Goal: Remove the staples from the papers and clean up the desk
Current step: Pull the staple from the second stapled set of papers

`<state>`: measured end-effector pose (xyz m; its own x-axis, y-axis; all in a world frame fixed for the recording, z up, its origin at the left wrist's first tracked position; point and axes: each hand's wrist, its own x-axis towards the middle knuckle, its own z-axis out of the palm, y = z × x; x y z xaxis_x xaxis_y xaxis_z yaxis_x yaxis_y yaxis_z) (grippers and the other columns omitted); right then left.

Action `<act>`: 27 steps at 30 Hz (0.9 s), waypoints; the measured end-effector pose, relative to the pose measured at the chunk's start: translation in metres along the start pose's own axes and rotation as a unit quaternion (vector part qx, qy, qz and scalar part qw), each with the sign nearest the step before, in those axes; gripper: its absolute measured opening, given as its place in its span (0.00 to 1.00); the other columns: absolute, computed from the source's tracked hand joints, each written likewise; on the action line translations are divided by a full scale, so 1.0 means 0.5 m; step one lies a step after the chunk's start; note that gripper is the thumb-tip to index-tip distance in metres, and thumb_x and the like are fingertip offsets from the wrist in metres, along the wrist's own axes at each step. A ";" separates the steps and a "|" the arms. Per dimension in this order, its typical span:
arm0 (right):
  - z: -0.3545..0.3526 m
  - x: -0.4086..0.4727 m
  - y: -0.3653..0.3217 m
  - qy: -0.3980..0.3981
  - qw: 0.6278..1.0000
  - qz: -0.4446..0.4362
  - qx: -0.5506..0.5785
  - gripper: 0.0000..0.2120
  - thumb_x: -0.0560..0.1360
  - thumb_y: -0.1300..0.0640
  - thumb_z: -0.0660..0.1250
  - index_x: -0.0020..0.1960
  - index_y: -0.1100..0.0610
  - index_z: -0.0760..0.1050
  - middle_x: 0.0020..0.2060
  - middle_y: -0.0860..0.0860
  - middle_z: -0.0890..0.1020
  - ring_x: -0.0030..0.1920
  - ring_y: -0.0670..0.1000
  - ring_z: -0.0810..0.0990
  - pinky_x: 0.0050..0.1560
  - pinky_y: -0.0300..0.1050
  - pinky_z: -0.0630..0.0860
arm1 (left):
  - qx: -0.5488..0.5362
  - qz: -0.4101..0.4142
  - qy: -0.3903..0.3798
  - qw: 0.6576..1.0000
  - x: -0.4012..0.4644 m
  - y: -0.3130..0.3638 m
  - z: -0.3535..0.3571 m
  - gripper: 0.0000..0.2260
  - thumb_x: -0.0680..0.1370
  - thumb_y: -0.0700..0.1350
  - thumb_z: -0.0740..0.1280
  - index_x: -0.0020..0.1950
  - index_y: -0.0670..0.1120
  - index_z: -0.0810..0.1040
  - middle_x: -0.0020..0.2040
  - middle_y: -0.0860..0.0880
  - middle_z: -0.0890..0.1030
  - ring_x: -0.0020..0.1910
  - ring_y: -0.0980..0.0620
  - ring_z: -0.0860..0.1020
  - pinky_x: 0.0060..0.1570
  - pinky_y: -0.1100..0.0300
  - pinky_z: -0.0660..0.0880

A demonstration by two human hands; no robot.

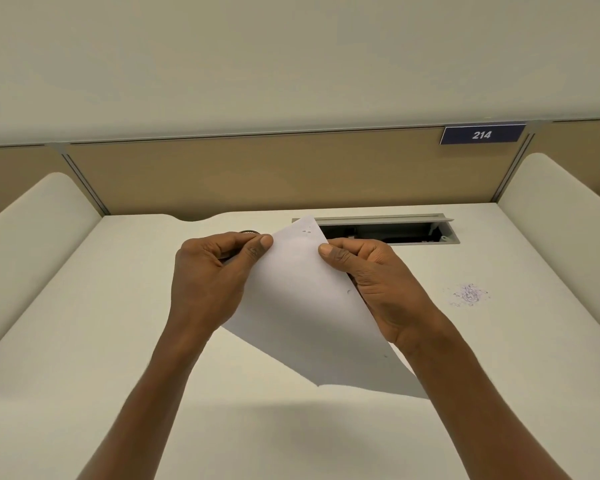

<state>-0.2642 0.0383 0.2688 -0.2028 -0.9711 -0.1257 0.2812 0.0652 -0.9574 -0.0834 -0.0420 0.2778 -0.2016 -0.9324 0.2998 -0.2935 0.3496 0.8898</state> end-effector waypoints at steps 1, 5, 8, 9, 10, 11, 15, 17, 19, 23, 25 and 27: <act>-0.001 0.000 0.001 0.000 1.000 -0.001 0.003 0.10 0.78 0.58 0.66 0.53 0.62 0.82 0.49 0.60 0.85 0.44 0.56 0.84 0.49 0.49 0.81 | -0.003 -0.001 -0.001 1.000 0.000 -0.001 0.002 0.03 0.75 0.48 0.74 0.44 0.51 0.87 0.41 0.62 0.86 0.42 0.66 0.82 0.37 0.77 0.69; -0.006 0.005 0.009 0.002 1.000 -0.014 0.018 0.09 0.78 0.60 0.66 0.52 0.62 0.83 0.48 0.60 0.85 0.44 0.56 0.84 0.49 0.50 0.81 | 0.009 0.017 0.002 1.000 0.002 -0.014 0.014 0.03 0.75 0.48 0.74 0.46 0.52 0.87 0.42 0.61 0.86 0.45 0.66 0.82 0.43 0.75 0.71; -0.007 0.013 0.019 0.043 0.998 -0.046 -0.008 0.09 0.78 0.59 0.66 0.53 0.61 0.83 0.48 0.59 0.86 0.44 0.55 0.84 0.49 0.51 0.80 | 0.095 0.079 0.062 0.990 -0.010 -0.026 0.032 0.13 0.74 0.47 0.76 0.58 0.50 0.84 0.56 0.60 0.83 0.58 0.64 0.78 0.59 0.69 0.71; -0.006 0.016 0.021 0.068 0.996 -0.057 -0.015 0.09 0.79 0.59 0.65 0.52 0.61 0.83 0.47 0.58 0.86 0.44 0.55 0.84 0.49 0.50 0.81 | 0.127 0.111 0.079 0.983 -0.020 -0.033 0.041 0.19 0.73 0.46 0.76 0.63 0.49 0.81 0.62 0.57 0.80 0.63 0.60 0.76 0.64 0.64 0.69; -0.004 0.019 0.023 0.096 0.993 -0.065 -0.018 0.08 0.79 0.59 0.65 0.52 0.60 0.83 0.46 0.57 0.86 0.45 0.56 0.84 0.49 0.51 0.81 | 0.135 0.125 0.082 0.979 -0.035 -0.039 0.052 0.23 0.73 0.46 0.77 0.67 0.47 0.78 0.66 0.54 0.78 0.66 0.56 0.74 0.66 0.60 0.69; 0.000 0.022 0.025 0.127 0.989 -0.072 -0.017 0.08 0.79 0.59 0.65 0.50 0.59 0.83 0.45 0.56 0.86 0.45 0.57 0.85 0.49 0.52 0.82 | 0.117 0.111 0.068 0.984 -0.053 -0.041 0.064 0.25 0.73 0.46 0.77 0.70 0.48 0.76 0.68 0.53 0.77 0.67 0.55 0.74 0.67 0.56 0.71; 0.027 0.038 0.039 0.222 0.969 -0.094 -0.047 0.09 0.76 0.62 0.64 0.45 0.56 0.83 0.40 0.59 0.85 0.38 0.56 0.81 0.46 0.59 0.81 | 0.000 0.029 -0.068 0.997 -0.128 -0.049 0.107 0.32 0.71 0.50 0.72 0.75 0.54 0.69 0.72 0.60 0.72 0.70 0.63 0.71 0.65 0.52 0.75; 0.041 0.047 0.048 0.252 0.960 -0.098 -0.071 0.09 0.75 0.61 0.63 0.44 0.55 0.81 0.35 0.59 0.84 0.34 0.54 0.77 0.41 0.57 0.79 | 0.029 0.027 -0.135 0.990 -0.153 -0.052 0.119 0.40 0.71 0.51 0.70 0.80 0.54 0.57 0.78 0.61 0.61 0.76 0.65 0.60 0.72 0.51 0.68; 0.052 0.054 0.056 0.277 0.951 -0.109 -0.085 0.08 0.76 0.61 0.62 0.44 0.55 0.79 0.29 0.56 0.79 0.30 0.49 0.72 0.34 0.50 0.73 | 0.080 0.013 -0.182 0.980 -0.169 -0.056 0.129 0.49 0.70 0.56 0.72 0.81 0.53 0.44 0.81 0.60 0.50 0.79 0.63 0.52 0.76 0.54 0.60; 0.080 0.058 0.065 0.286 0.945 -0.135 -0.087 0.07 0.77 0.60 0.61 0.51 0.51 0.76 0.29 0.47 0.78 0.28 0.44 0.71 0.35 0.41 0.69 | 0.144 -0.003 -0.104 0.984 -0.178 -0.076 0.153 0.39 0.79 0.51 0.67 0.82 0.49 0.47 0.80 0.51 0.60 0.75 0.51 0.66 0.69 0.60 0.66; 0.090 0.056 0.069 0.260 0.952 -0.146 -0.072 0.10 0.77 0.57 0.62 0.58 0.51 0.75 0.35 0.46 0.82 0.34 0.43 0.77 0.40 0.43 0.75 | 0.141 -0.003 -0.016 0.990 -0.163 -0.096 0.157 0.25 0.82 0.43 0.61 0.79 0.48 0.61 0.70 0.47 0.76 0.62 0.46 0.79 0.58 0.57 0.75; 0.082 0.057 0.075 0.221 0.964 -0.142 -0.033 0.15 0.76 0.49 0.63 0.62 0.49 0.74 0.43 0.42 0.85 0.46 0.43 0.82 0.52 0.51 0.80 | 0.122 -0.009 0.027 0.992 -0.145 -0.104 0.149 0.17 0.84 0.41 0.56 0.73 0.46 0.70 0.57 0.45 0.82 0.49 0.49 0.82 0.45 0.58 0.77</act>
<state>-0.2209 0.0037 0.2399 -0.6462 -0.7609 0.0588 0.0991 -0.1601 -0.9821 -0.1231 0.0141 0.1843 -0.1465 -0.9397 0.3090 -0.5160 0.3391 0.7866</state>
